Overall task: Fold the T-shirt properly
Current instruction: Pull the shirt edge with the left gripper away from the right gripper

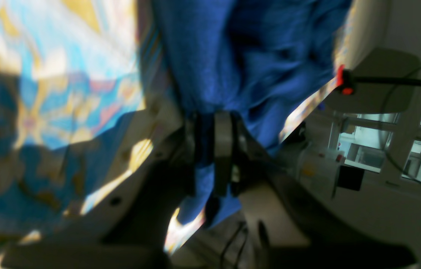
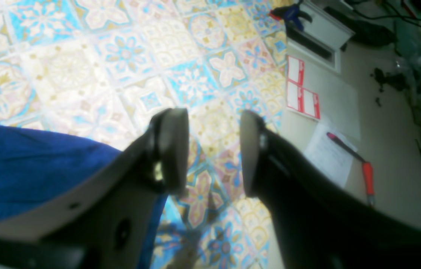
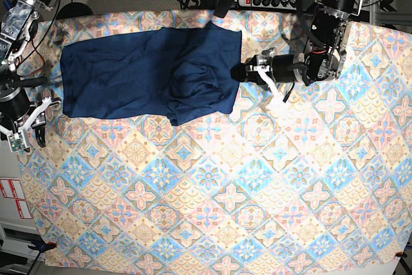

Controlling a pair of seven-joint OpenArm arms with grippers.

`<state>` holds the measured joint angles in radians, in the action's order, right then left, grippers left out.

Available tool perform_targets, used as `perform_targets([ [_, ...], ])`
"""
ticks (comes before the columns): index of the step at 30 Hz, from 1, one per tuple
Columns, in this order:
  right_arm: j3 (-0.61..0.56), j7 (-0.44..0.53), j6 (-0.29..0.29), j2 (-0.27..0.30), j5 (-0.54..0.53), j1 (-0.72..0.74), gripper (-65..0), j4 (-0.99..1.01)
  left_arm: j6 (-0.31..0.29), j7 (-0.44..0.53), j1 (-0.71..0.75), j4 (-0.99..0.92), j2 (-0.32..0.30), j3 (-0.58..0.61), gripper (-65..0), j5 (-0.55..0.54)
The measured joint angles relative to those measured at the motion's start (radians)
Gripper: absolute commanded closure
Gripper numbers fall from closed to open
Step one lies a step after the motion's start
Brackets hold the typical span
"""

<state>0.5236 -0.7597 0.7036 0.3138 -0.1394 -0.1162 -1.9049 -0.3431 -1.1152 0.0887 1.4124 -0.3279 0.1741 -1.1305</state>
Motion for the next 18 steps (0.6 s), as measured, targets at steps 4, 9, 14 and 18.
perform_targets([
  [4,-0.035,-0.004,0.0,0.002,0.003,0.0,-21.8,0.0,-0.002,0.004,0.009,0.001,0.016,0.006,-0.5,0.009],
  [9,-0.045,0.002,0.0,0.0,0.0,0.0,-21.8,0.0,0.0,-0.002,-0.066,-0.043,0.085,0.082,-4.2,0.037],
  [14,-0.043,0.0,0.0,0.001,0.0,0.0,-21.8,0.0,0.002,0.003,-0.069,-0.11,0.093,0.109,-24.7,0.038],
  [18,-0.039,-0.001,0.0,0.0,0.001,0.0,-21.8,0.0,0.006,0.0,-0.039,-0.085,0.034,0.106,-39.4,0.026],
])
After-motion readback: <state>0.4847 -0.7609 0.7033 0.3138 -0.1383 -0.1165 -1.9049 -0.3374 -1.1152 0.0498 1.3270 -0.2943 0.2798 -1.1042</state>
